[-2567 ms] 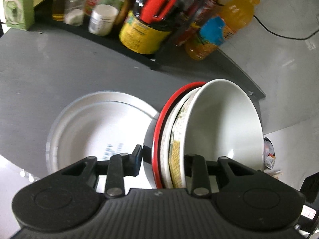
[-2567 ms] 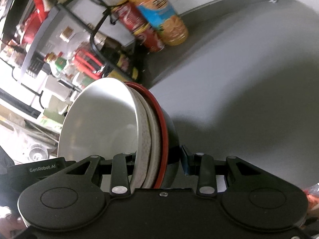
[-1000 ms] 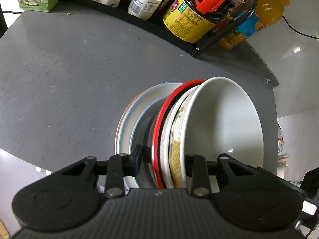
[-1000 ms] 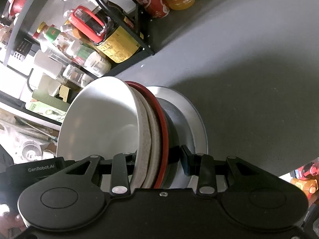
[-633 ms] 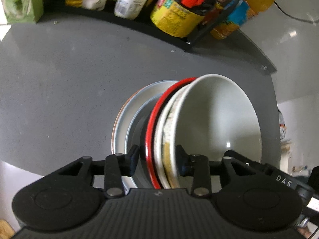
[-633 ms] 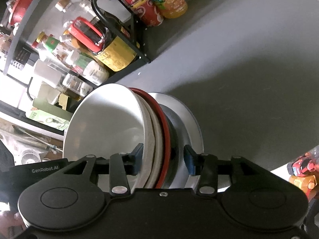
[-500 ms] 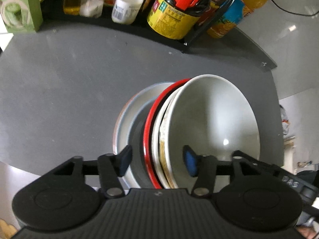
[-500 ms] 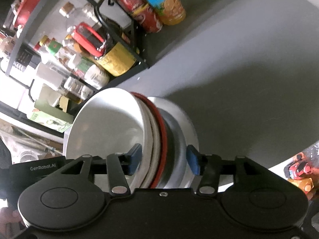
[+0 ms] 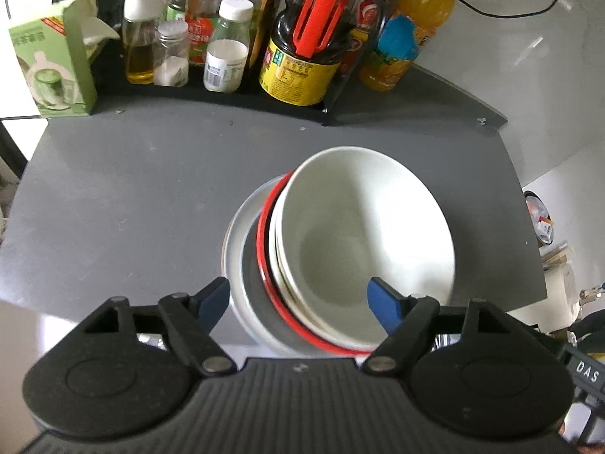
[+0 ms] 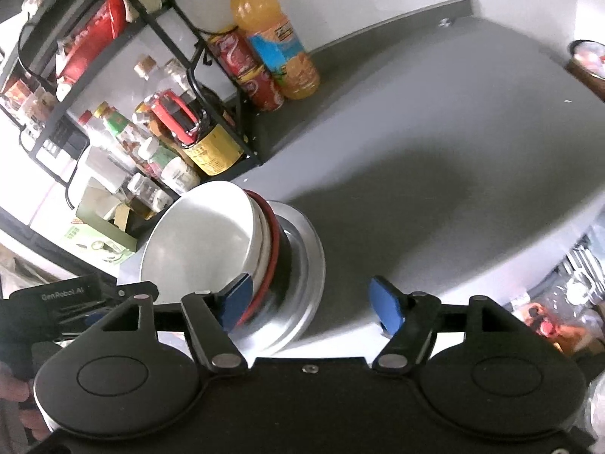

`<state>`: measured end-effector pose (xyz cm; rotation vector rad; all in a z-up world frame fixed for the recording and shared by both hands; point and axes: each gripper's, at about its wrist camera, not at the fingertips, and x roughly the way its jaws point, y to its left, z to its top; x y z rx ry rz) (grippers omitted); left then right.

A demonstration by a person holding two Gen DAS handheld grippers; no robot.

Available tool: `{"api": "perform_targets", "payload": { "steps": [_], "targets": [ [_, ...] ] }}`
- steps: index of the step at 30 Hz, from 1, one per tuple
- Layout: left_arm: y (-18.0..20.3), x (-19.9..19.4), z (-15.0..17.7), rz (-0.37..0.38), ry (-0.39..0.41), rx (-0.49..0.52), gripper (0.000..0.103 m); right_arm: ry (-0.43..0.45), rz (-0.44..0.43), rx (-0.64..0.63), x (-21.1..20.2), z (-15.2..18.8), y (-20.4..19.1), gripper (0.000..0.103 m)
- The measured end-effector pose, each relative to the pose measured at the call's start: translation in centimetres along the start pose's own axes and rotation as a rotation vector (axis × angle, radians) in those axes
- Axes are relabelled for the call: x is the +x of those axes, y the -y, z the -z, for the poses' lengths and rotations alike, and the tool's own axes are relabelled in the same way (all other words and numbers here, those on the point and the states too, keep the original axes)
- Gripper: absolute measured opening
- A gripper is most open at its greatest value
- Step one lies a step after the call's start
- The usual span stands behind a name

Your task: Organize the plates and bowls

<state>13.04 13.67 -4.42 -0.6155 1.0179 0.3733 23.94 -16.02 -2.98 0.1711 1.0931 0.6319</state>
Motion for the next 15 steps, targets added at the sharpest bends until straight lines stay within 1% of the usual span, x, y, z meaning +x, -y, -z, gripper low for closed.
{"api": "perform_targets", "payload": {
  "steps": [2, 4, 6, 8, 9, 14, 15],
  "targets": [
    [0.6, -1.3, 0.8, 0.011, 0.019, 0.027, 0.084, 0.034, -0.003, -0.003, -1.7, 0.8, 0.0, 0.076],
    [1.1, -2.6, 1.6, 0.008, 0.028, 0.051, 0.085, 0.052, 0.009, 0.001, -3.2, 1.6, 0.0, 0.076],
    [1.5, -3.7, 2.3, 0.034, 0.034, 0.066, 0.086, 0.067, 0.019, 0.009, -4.5, 2.3, 0.1, 0.077],
    [2.0, -4.7, 3.2, 0.042, 0.045, 0.088, 0.089, 0.083, 0.029, 0.009, -5.7, 2.9, 0.1, 0.078],
    [2.3, -5.2, 3.7, 0.038, 0.052, 0.1, 0.09, 0.094, 0.036, 0.006, -6.4, 3.4, 0.0, 0.082],
    [3.1, -7.2, 5.7, 0.057, 0.074, 0.126, 0.092, 0.137, 0.079, -0.002, -8.9, 5.0, -0.2, 0.088],
    [3.2, -7.6, 6.0, 0.059, 0.083, 0.134, 0.092, 0.146, 0.089, 0.001, -9.5, 5.4, -0.2, 0.09]
  ]
}}
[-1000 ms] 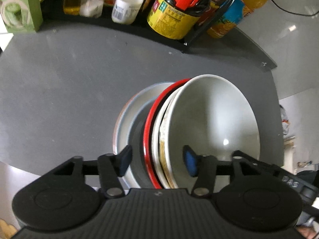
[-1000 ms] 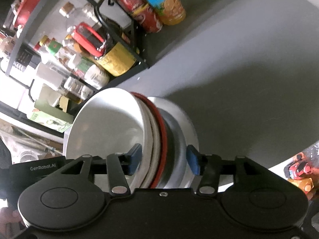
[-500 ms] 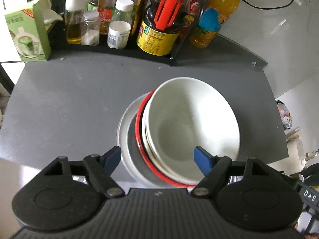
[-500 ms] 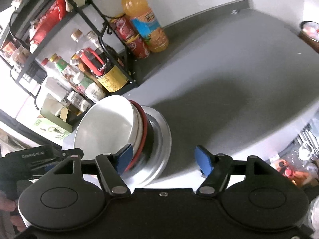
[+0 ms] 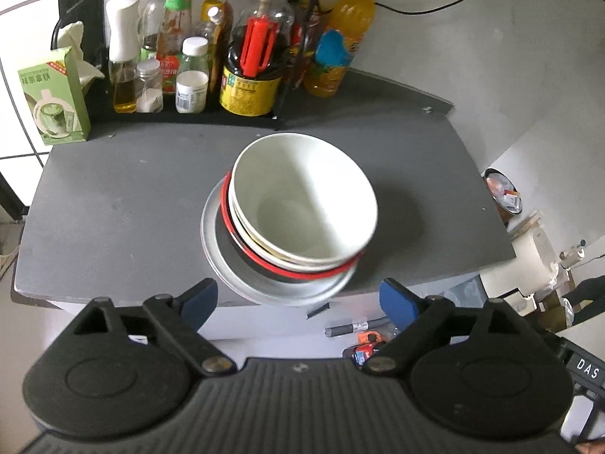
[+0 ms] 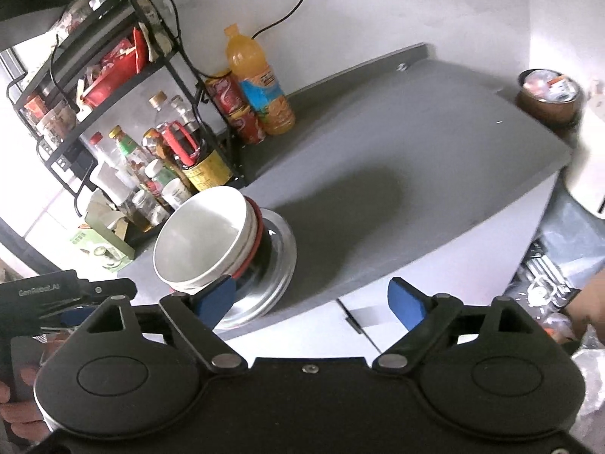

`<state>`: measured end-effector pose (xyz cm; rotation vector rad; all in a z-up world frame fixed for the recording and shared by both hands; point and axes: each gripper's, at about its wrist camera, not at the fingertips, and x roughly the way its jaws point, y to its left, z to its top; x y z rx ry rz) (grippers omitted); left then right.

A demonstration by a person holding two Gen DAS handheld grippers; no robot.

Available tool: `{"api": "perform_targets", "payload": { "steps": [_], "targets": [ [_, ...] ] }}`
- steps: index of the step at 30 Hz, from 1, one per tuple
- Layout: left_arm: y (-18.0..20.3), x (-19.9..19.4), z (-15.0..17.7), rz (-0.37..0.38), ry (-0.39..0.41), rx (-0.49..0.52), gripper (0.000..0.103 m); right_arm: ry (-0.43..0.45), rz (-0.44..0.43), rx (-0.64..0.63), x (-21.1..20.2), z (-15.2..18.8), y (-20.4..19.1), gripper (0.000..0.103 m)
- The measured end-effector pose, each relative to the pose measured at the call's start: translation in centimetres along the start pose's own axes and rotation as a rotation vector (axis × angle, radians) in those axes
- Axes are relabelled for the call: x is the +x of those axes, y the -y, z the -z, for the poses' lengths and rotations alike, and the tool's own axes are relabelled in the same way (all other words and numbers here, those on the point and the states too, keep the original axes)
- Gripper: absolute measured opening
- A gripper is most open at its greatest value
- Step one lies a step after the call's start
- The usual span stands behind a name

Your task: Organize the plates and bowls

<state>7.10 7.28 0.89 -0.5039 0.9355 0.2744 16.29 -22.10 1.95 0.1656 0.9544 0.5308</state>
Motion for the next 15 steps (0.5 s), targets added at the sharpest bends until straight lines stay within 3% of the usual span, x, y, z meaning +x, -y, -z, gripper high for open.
{"api": "perform_targets", "payload": {
  "steps": [11, 15],
  "targets": [
    [2.4, -3.8, 3.3, 0.046, 0.07, 0.077, 0.096, 0.107, 0.105, 0.005, -6.4, 2.2, 1.4, 0.102],
    [3.6, -4.6, 4.7, 0.046, 0.101, 0.16, 0.098, 0.14, 0.134, 0.01, -8.2, 3.2, 1.9, 0.103]
  ]
}}
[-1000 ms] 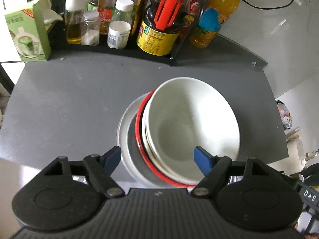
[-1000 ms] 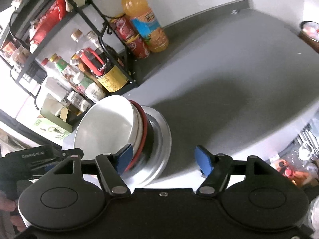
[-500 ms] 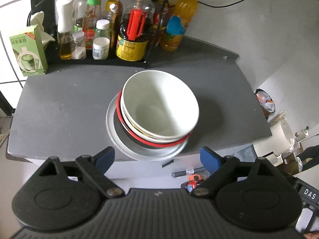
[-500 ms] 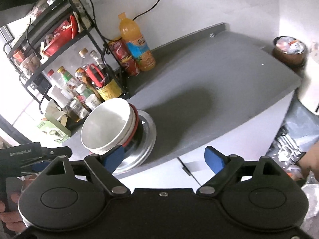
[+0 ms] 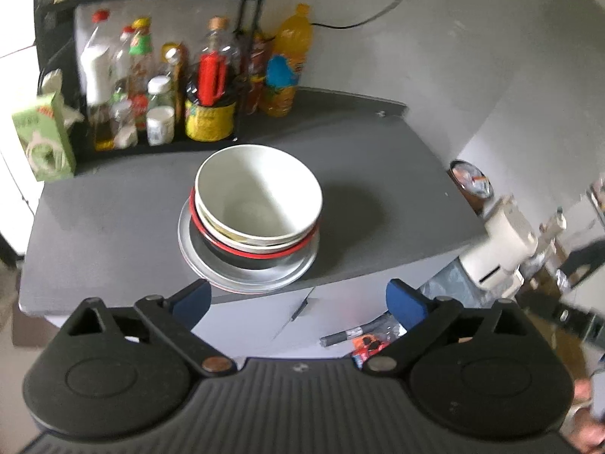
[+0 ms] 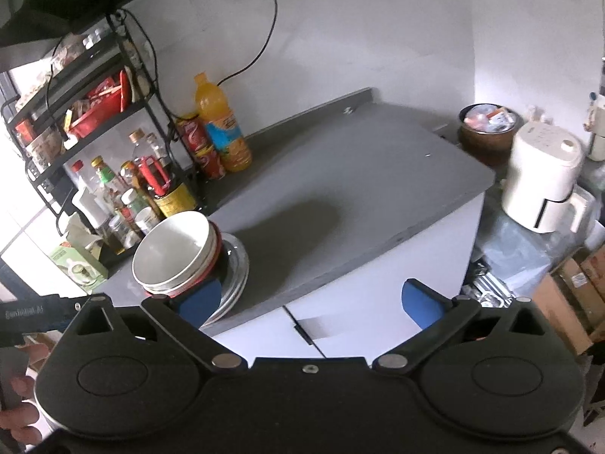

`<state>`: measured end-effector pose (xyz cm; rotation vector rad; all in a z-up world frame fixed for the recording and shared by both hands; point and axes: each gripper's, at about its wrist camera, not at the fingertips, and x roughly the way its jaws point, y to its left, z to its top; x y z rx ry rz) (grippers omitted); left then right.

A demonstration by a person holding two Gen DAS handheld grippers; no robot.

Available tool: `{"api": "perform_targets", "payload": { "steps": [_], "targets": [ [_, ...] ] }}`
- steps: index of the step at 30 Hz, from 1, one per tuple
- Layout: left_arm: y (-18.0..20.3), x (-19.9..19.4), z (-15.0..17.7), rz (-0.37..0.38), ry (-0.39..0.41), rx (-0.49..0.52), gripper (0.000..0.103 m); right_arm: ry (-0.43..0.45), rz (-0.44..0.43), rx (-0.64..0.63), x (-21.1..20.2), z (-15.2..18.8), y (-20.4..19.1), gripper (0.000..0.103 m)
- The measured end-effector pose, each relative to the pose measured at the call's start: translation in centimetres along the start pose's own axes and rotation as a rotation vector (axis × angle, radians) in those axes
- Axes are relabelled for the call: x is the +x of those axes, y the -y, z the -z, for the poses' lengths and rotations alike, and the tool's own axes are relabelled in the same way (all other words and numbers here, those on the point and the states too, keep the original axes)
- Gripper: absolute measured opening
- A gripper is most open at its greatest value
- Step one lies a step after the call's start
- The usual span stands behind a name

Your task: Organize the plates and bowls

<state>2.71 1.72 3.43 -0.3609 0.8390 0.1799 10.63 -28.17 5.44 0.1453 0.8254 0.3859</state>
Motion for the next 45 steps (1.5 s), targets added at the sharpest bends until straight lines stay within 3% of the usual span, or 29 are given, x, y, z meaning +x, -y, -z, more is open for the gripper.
{"api": "perform_targets", "payload": {
  "steps": [10, 24, 45],
  "targets": [
    [2.4, -1.7, 2.9, 0.043, 0.025, 0.085, 0.102, 0.041, 0.044, -0.073, -2.6, 1.9, 0.1, 0.103],
    [4.0, -3.0, 4.9, 0.027, 0.091, 0.127, 0.102, 0.111, 0.065, -0.102, -5.4, 4.2, 0.4, 0.103],
    [2.6, -2.1, 6.2, 0.009, 0.039, 0.141, 0.102, 0.059, 0.072, -0.109, -4.0, 5.4, -0.7, 0.103]
  ]
}}
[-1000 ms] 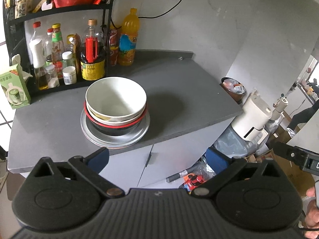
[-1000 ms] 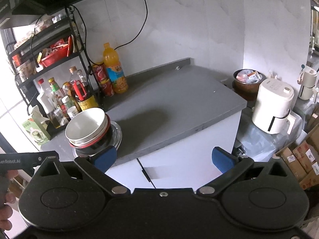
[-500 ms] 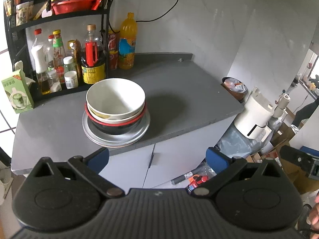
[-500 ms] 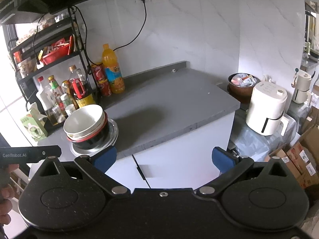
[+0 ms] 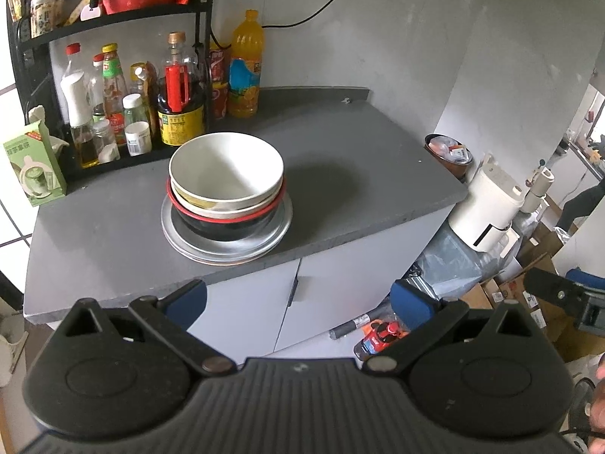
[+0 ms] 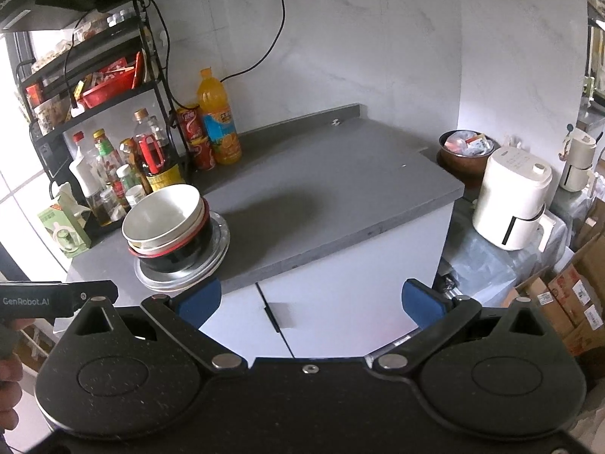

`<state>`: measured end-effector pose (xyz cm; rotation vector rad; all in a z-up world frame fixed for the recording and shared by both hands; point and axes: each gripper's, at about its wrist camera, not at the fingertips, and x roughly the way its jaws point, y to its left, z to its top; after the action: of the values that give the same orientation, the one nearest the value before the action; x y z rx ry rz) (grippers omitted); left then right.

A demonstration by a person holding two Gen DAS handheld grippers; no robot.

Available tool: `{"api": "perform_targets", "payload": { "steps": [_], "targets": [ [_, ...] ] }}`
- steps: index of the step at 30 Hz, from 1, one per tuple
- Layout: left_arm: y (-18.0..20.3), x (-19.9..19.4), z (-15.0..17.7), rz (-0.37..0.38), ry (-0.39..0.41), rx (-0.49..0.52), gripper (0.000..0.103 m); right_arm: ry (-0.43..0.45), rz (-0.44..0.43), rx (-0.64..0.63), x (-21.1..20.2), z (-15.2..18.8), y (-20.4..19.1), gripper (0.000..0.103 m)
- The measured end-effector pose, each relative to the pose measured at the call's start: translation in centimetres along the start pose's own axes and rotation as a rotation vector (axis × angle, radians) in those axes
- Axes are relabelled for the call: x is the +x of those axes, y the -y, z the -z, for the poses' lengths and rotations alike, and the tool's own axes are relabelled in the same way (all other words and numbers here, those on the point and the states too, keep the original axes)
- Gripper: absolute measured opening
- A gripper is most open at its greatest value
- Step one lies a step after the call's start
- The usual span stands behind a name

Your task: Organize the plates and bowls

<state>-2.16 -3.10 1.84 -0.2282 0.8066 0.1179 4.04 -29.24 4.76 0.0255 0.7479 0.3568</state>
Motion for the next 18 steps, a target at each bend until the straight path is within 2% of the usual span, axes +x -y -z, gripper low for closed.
{"api": "perform_targets", "payload": {
  "steps": [18],
  "targets": [
    [-0.76, 0.08, -0.52, -0.011, -0.006, 0.03, 0.102, -0.016, 0.006, 0.004, 0.84, -0.47, -0.66, 0.103]
  ]
}}
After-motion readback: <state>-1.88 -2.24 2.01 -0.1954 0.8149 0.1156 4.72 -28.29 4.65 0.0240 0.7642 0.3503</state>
